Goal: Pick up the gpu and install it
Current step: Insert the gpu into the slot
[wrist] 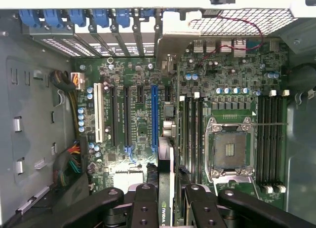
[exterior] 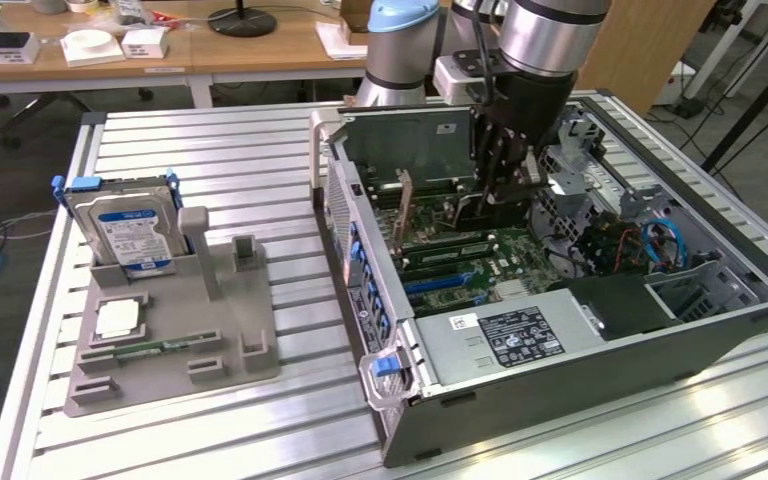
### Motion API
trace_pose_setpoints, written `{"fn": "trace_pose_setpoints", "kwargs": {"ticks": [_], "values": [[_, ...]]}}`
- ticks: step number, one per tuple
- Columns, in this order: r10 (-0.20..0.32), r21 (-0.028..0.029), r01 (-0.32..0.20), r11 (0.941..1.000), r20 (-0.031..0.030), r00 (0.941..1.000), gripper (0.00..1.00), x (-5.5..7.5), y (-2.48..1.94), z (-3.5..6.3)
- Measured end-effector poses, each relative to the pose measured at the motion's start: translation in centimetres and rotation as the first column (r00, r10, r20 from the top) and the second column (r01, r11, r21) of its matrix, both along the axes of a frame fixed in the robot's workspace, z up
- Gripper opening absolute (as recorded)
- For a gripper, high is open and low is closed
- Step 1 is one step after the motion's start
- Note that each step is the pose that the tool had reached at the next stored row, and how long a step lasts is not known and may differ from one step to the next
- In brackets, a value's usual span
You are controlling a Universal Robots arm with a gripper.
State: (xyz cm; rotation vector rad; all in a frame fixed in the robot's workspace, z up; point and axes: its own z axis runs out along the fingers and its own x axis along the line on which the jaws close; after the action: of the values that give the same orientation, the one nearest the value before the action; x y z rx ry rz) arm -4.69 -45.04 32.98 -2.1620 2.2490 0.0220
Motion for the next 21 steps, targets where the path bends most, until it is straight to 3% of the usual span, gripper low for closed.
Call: {"fn": "trace_pose_setpoints", "kwargs": {"ticks": [6, 21], "values": [[0.000, 0.0002, 0.000, 1.0000, 0.0001, 1.0000, 0.26, -0.1, -0.50, -0.92], [0.000, -0.0009, 0.000, 1.0000, 0.0000, 1.0000, 0.26, -0.9, -0.64, -3.65]]}}
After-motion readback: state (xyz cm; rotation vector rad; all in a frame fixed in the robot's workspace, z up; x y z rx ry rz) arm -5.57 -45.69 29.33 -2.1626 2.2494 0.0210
